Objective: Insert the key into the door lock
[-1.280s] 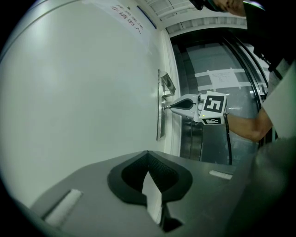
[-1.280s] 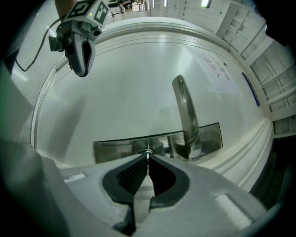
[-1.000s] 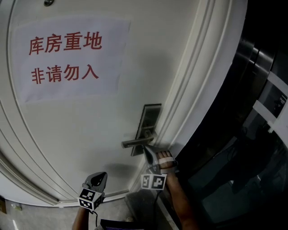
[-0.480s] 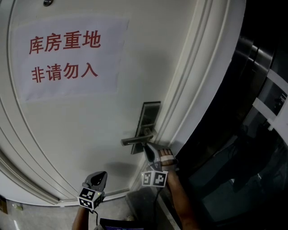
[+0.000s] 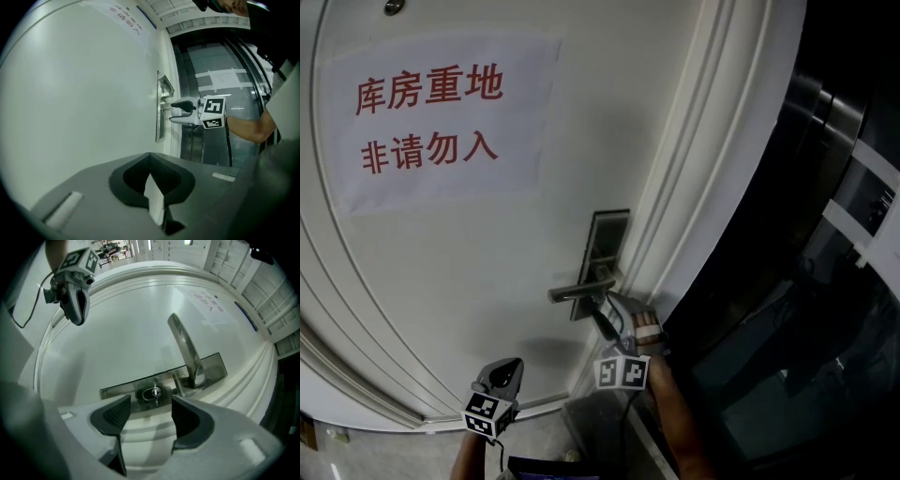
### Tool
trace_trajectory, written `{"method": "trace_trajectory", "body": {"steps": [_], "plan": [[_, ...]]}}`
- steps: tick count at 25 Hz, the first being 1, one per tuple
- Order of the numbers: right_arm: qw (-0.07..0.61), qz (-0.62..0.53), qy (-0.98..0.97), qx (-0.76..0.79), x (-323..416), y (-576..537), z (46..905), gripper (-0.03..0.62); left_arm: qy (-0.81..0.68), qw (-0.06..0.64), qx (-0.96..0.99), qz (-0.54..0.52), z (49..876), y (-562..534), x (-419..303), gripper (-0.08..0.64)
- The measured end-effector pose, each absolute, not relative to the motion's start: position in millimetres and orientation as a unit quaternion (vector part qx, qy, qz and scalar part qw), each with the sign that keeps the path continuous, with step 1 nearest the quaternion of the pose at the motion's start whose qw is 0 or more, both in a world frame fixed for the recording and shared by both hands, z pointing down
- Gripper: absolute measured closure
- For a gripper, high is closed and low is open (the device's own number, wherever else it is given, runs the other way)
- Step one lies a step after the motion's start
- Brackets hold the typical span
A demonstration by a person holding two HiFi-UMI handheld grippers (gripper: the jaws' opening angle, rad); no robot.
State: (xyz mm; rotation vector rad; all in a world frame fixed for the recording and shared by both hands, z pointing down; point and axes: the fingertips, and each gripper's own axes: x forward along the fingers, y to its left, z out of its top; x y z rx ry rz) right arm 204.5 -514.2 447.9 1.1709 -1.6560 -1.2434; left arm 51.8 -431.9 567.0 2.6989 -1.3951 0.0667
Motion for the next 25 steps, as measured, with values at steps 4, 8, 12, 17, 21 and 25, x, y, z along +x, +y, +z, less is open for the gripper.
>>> {"method": "trace_trajectory", "body": {"steps": [4,8,12,17,21,25], "plan": [[0.368,-0.487,-0.645,0.46,205,-512,446,0.322,-0.459,0.052,0.887,0.021,567,-431,52,0.558],[0.364,-0.478,-0.649,0.466,206,-509,444,0.322,-0.458,0.05,0.887,0.022,566,-430,52,0.558],[0.353,-0.484,-0.647,0.472,206,-503,438,0.343,-0.455,0.05,0.889,0.021,566,-429,55,0.558],[0.339,-0.489,-0.645,0.479,206,-494,430,0.403,-0.454,0.05,0.89,0.02,566,-428,55,0.558],[0.329,-0.486,-0.647,0.486,208,-487,426,0.462,-0.451,0.047,0.891,0.017,564,-427,56,0.558],[0.32,-0.486,-0.645,0.496,212,-480,423,0.529,-0.448,0.044,0.893,0.016,562,-424,57,0.558]]}}
